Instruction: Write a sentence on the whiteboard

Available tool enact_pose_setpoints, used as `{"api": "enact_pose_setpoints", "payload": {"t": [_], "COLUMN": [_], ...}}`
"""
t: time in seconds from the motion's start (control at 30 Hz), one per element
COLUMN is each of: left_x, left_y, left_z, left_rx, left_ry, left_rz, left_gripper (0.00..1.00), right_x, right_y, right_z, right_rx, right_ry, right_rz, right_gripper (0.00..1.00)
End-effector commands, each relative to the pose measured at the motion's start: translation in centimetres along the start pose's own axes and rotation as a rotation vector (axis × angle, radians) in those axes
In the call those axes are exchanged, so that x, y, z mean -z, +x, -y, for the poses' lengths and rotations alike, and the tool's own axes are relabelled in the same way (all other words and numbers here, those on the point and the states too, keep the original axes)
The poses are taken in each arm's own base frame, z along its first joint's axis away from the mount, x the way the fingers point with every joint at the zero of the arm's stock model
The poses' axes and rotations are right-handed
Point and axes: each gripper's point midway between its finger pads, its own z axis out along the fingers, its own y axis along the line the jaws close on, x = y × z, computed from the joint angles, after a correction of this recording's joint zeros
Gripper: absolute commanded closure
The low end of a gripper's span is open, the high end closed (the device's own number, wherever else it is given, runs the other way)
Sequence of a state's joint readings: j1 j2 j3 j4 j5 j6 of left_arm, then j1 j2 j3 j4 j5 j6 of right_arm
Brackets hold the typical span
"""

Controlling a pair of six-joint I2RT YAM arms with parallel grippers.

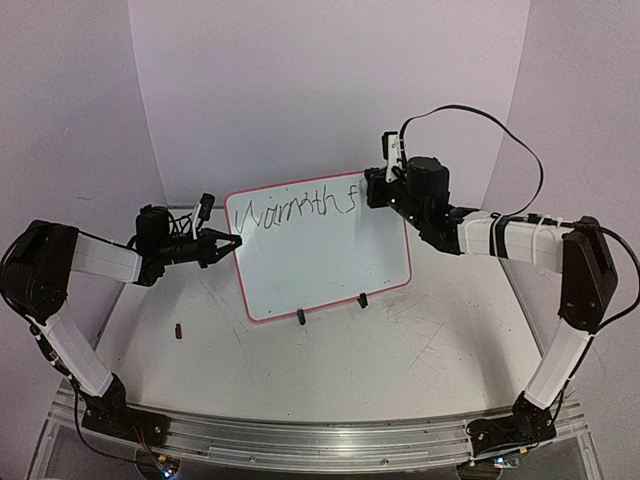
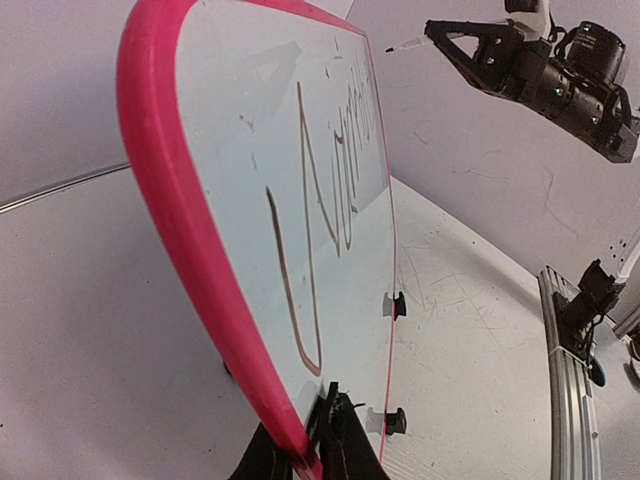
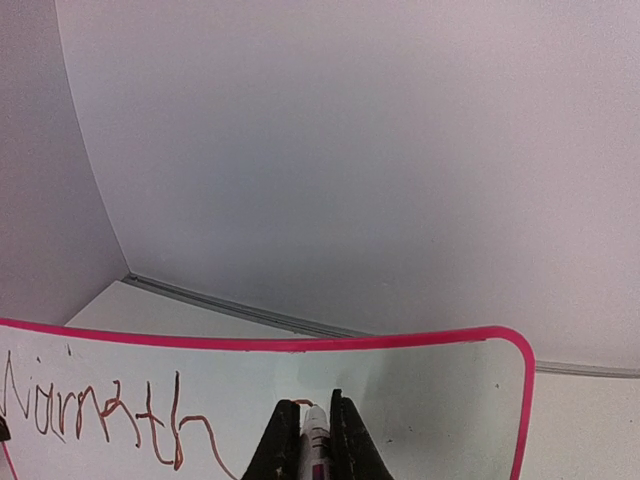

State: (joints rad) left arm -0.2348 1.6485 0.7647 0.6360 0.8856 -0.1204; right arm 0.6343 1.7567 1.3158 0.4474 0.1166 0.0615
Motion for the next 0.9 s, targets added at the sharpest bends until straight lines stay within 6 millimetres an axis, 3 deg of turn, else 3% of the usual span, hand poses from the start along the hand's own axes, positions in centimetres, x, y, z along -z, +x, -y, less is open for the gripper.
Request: {"api": "enact_pose_setpoints", "payload": {"t": [0.0, 0.57, 0.67, 0.87], "left_x": [0.0, 0.0, 0.0, -0.1], "left_y": [0.7, 0.7, 0.7, 0.8], "left_z": [-2.0, -2.1, -2.1, -2.1], "left_rx": [-0.126, -0.127, -0.126, -0.124], "left_ry": [-0.118, -0.121, -0.121, -0.119], "left_rz": [-0.026, -0.026, -0.027, -0.029], "left_gripper": [1.00, 1.00, 1.00, 1.00], "right_x": [-0.8, -2.2, -1.6, 1.0], "right_y": [-1.7, 0.8, 0.4, -2.7], "right_z": [-0.6, 1.5, 1.1, -0.4], "right_rx": [-0.009, 0.012, 0.011, -0.049], "right_ry": [-0.012, 0.117, 0.089, -0.013], "right_rz": [0.044, -0.022, -0.014, 0.066], "right_gripper": [1.00, 1.00, 1.00, 1.00]}}
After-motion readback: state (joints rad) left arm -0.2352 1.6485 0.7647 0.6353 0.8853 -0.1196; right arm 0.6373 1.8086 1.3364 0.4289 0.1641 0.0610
